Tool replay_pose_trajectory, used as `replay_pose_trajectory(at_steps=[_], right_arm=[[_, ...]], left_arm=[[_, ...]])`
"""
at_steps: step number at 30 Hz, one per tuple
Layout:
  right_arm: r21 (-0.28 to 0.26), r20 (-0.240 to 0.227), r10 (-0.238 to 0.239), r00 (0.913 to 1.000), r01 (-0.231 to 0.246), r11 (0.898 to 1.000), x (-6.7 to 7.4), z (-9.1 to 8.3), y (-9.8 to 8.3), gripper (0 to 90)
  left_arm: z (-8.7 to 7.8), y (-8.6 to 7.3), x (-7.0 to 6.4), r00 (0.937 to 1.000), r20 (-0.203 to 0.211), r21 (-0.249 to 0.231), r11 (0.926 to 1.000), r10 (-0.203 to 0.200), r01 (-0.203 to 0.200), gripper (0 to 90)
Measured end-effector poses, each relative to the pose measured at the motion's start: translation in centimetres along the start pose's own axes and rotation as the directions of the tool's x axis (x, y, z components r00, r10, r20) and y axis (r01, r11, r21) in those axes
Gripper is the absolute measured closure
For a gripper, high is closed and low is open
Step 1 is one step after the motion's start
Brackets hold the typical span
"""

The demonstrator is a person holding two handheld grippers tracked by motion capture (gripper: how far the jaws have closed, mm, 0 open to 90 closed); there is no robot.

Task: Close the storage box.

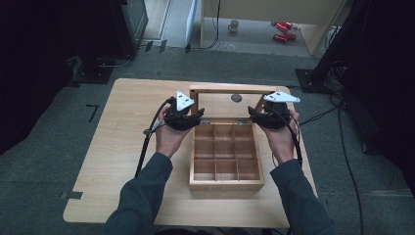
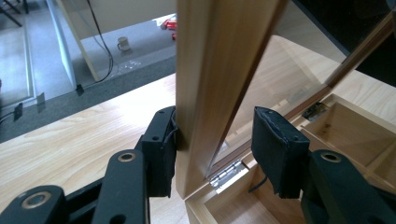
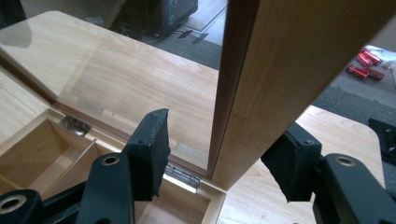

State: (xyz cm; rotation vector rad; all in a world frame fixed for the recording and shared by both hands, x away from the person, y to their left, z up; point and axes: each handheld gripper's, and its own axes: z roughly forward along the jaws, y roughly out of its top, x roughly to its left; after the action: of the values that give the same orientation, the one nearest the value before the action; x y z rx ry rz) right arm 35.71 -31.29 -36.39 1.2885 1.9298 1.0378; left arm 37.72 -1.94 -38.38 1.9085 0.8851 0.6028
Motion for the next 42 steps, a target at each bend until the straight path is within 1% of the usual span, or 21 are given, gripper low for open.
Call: replay_pose_trajectory(at_steps=[1, 5, 8, 12, 17, 18, 21, 24, 27, 29, 33, 35, 42], right_arm=[[-0.003, 0.0, 0.0, 1.0, 0.0, 1.0, 0.1, -0.1, -0.1, 43.1], [-0.019, -0.006, 0.011, 0.9999, -0.011, 1.0, 0.2, -0.7, -0.5, 42.5], [-0.03, -0.008, 0.009, 0.9999, -0.009, 1.0, 0.3, -1.0, -0.8, 42.5], [-0.033, -0.011, 0.013, 0.9999, -0.013, 0.999, 0.4, -1.2, -1.0, 42.5], [-0.031, -0.015, 0.005, 0.9999, -0.006, 0.999, 0.6, -1.6, -1.4, 42.3], [-0.031, -0.015, 0.005, 0.9999, -0.006, 1.0, 0.6, -1.6, -1.4, 42.3], [-0.028, -0.013, 0.008, 0.9999, -0.009, 1.0, 0.6, -1.7, -1.4, 42.3], [-0.029, -0.01, 0.012, 0.9999, -0.013, 0.999, 0.7, -1.7, -1.5, 42.2], [-0.032, -0.015, 0.012, 0.9998, -0.012, 0.999, 0.6, -1.7, -1.6, 42.2], [-0.032, -0.014, 0.015, 0.9998, -0.015, 0.999, 0.7, -1.8, -1.6, 42.4], [-0.035, -0.017, 0.018, 0.9997, -0.018, 0.999, 0.7, -1.8, -1.7, 42.5], [-0.034, -0.017, 0.02, 0.9997, -0.021, 0.999, 0.6, -1.8, -1.8, 43.1], [-0.032, -0.031, 0.033, 0.999, -0.034, 0.999, 0.3, -2.2, -2.1, 45.3]], left_arm=[[-0.1, 0.0, 0.0, 1.0, 0.004, 0.001, 1.0, 0.006, -0.006, 51.3], [-0.4, -0.3, -0.1, 0.9999, 0.015, -0.003, 1.0, 0.004, -0.004, 50.6], [-0.8, -0.4, -0.2, 0.9997, 0.025, -0.007, 1.0, 0.007, -0.007, 49.6], [-1.7, -0.5, -0.3, 0.9992, 0.036, -0.023, 0.9996, 0.017, -0.016, 48.5], [-3.2, -0.7, -0.4, 0.9983, 0.046, -0.044, 0.9985, 0.036, -0.034, 48.9], [-3.4, -0.7, -0.4, 0.9983, 0.045, -0.048, 0.9982, 0.037, -0.035, 49.7], [-4.3, -0.8, -0.4, 0.9975, 0.037, -0.057, 0.9967, 0.061, -0.059, 52.9], [-4.9, -0.8, -0.3, 0.9965, 0.026, -0.059, 0.9952, 0.08, -0.078, 57.1], [-5.2, -0.8, -0.2, 0.9962, 0.022, -0.065, 0.9945, 0.084, -0.083, 62.9], [-5.3, -0.9, -0.1, 0.9963, 0.031, -0.065, 0.9949, 0.08, -0.078, 67.3], [-5.4, -0.9, -0.1, 0.996, 0.03, -0.069, 0.9942, 0.084, -0.082, 73.8], [-5.4, -0.8, -0.2, 0.9956, 0.036, -0.068, 0.9941, 0.086, -0.084, 75.2], [-5.5, -1.0, -0.4, 0.9952, 0.031, -0.061, 0.994, 0.093, -0.091, 76.5]])
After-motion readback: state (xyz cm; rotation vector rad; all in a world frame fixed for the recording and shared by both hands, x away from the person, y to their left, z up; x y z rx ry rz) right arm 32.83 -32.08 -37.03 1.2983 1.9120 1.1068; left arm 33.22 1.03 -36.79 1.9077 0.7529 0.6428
